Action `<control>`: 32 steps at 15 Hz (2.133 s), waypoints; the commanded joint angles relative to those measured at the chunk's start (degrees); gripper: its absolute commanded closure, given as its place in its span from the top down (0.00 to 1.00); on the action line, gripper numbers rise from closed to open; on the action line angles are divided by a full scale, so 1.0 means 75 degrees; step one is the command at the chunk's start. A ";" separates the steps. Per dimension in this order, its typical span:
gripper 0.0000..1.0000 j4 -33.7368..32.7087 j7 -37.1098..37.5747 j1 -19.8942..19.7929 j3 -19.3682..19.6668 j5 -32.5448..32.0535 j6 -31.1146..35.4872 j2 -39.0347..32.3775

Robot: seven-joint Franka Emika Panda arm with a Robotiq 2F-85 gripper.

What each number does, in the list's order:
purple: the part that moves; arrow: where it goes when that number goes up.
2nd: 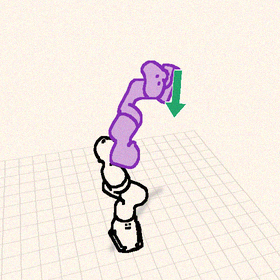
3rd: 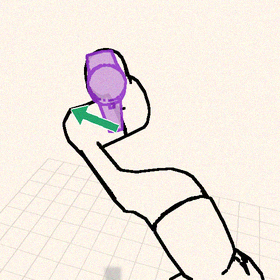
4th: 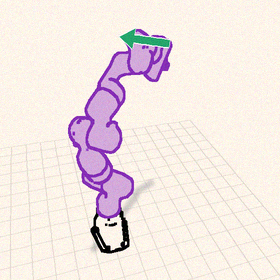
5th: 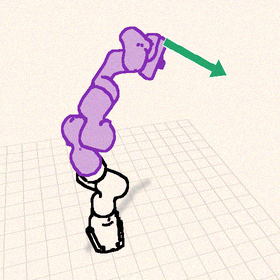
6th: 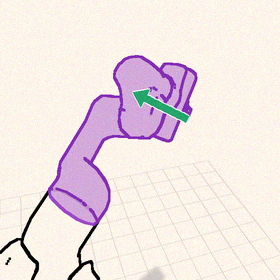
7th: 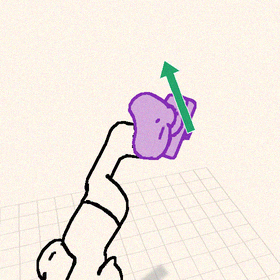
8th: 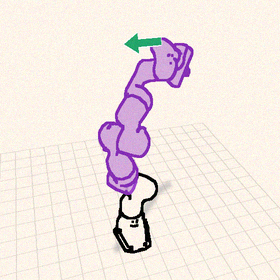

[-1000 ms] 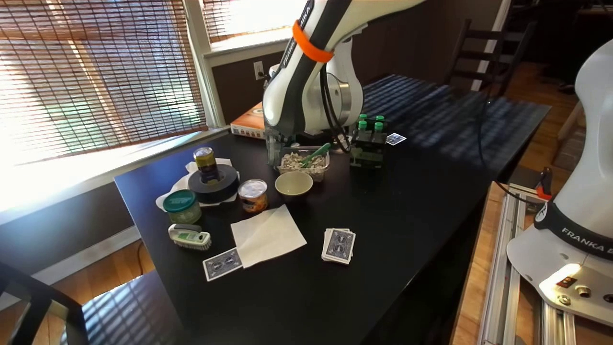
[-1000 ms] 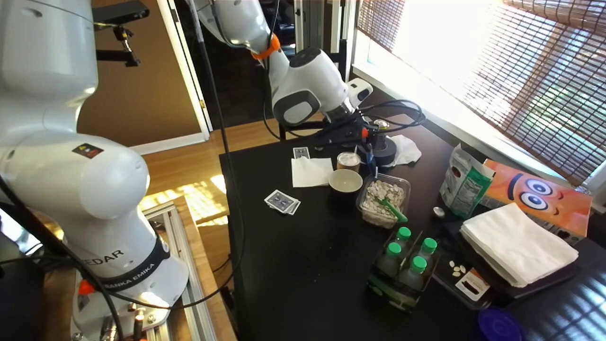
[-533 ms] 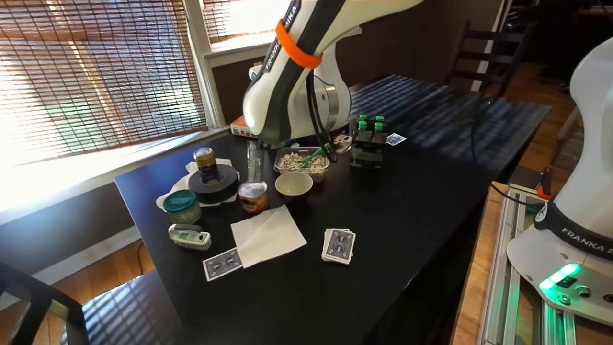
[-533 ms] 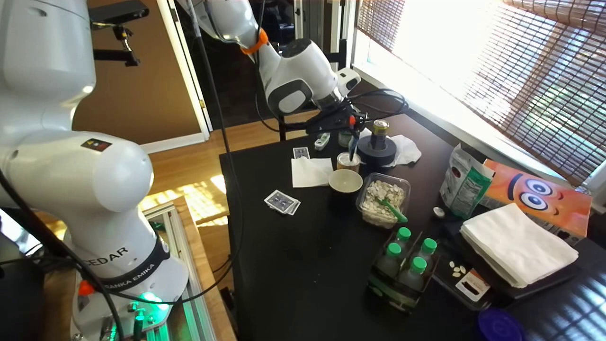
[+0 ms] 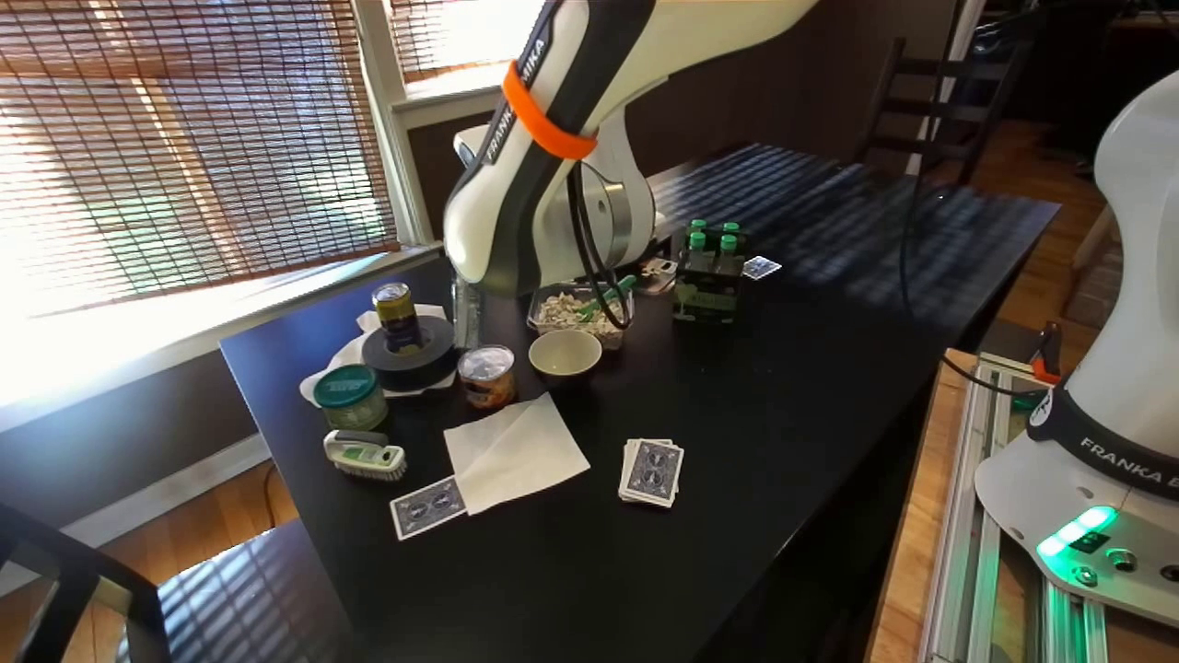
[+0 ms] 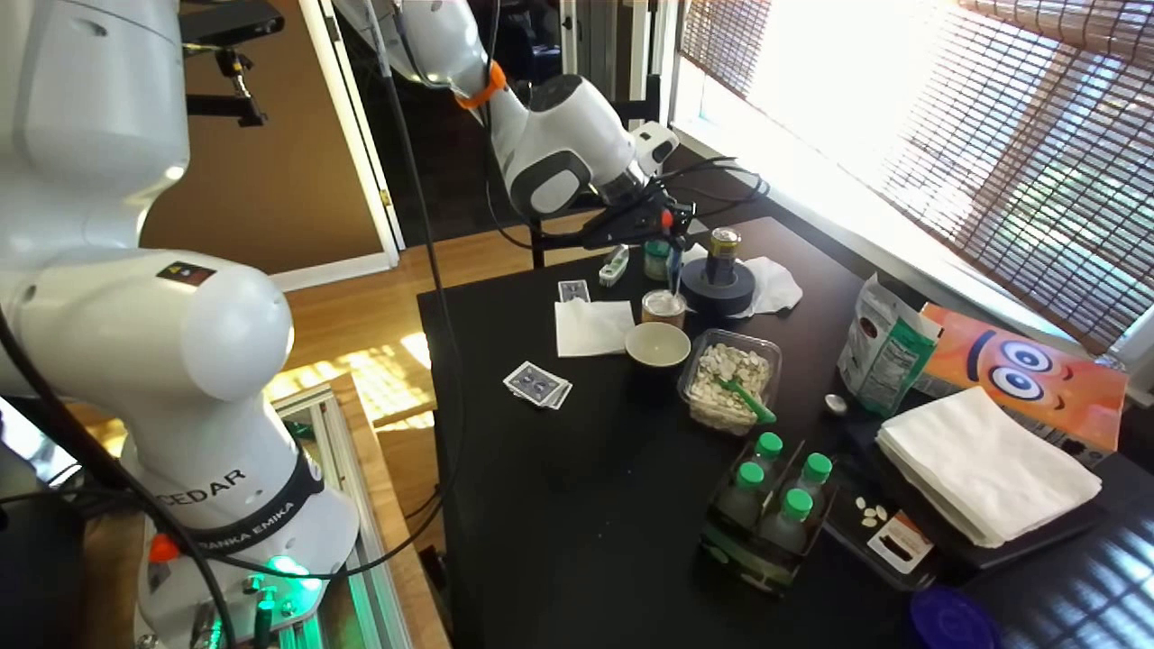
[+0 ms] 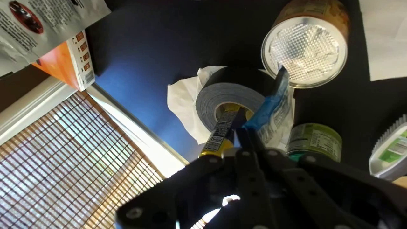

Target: Remove the blue packet from the ceramic bowl and put it on the orange can

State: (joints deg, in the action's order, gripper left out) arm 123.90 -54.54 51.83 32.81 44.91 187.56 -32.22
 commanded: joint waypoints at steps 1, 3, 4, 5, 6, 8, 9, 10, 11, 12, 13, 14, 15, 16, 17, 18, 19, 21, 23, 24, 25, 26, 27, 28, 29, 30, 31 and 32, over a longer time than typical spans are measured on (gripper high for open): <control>0.00 -0.0392 0.0229 0.0095 0.0016 0.0116 0.0457 -0.0627; 0.00 -0.0524 0.0329 0.0138 0.0094 0.0150 0.0569 -0.0839; 0.00 -0.0589 0.0383 0.0162 0.0145 0.0159 0.0601 -0.0952; 0.00 -0.0655 0.0420 0.0180 0.0193 0.0161 0.0645 -0.1082; 0.00 -0.0723 0.0457 0.0214 0.0275 0.0170 0.0613 -0.1227; 0.00 -0.0813 0.0542 0.0289 0.0434 0.0188 0.0521 -0.1480; 0.00 -0.0841 0.0571 0.0323 0.0504 0.0188 0.0503 -0.1577; 0.00 -0.0861 0.0584 0.0343 0.0557 0.0163 0.0483 -0.1667; 0.00 -0.0866 0.0597 0.0378 0.0610 0.0152 0.0470 -0.1733; 0.00 -0.0871 0.0589 0.0395 0.0642 0.0128 0.0447 -0.1782; 0.00 -0.0853 0.0549 0.0388 0.0633 0.0079 0.0435 -0.1777; 0.00 -0.0837 0.0536 0.0403 0.0635 0.0065 0.0413 -0.1777; 0.00 -0.0836 0.0544 0.0434 0.0650 0.0074 0.0399 -0.1802; 0.00 -0.0817 0.0538 0.0475 0.0666 0.0073 0.0363 -0.1805; 0.00 -0.0796 0.0520 0.0514 0.0688 0.0063 0.0337 -0.1793; 0.00 -0.0762 0.0480 0.0564 0.0730 0.0035 0.0275 -0.1754; 0.00 -0.0731 0.0454 0.0616 0.0778 0.0014 0.0188 -0.1712; 0.00 -0.0637 0.0375 0.0809 0.0978 -0.0044 0.0064 -0.1650; 0.00 -0.0554 0.0263 0.1050 0.1254 -0.0119 -0.0069 -0.1647; 0.00 -0.0507 0.0190 0.1165 0.1385 -0.0160 -0.0128 -0.1638; 0.00 -0.0458 0.0089 0.1246 0.1481 -0.0199 -0.0175 -0.1592; 0.00 -0.0417 0.0006 0.1315 0.1547 -0.0229 -0.0220 -0.1541; 0.00 -0.0371 -0.0093 0.1377 0.1602 -0.0248 -0.0250 -0.1487; 0.00 -0.0338 -0.0185 0.1450 0.1658 -0.0259 -0.0276 -0.1477; 0.00 -0.0313 -0.0289 0.1498 0.1681 -0.0272 -0.0318 -0.1454; 0.00 -0.0281 -0.0384 0.1540 0.1684 -0.0282 -0.0316 -0.1433; 0.00 -0.0239 -0.0519 0.1567 0.1656 -0.0306 -0.0337 -0.1376; 0.00 -0.0204 -0.0659 0.1577 0.1614 -0.0327 -0.0356 -0.1318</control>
State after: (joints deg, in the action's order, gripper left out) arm 120.02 -56.92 62.15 44.35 44.31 186.07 -44.49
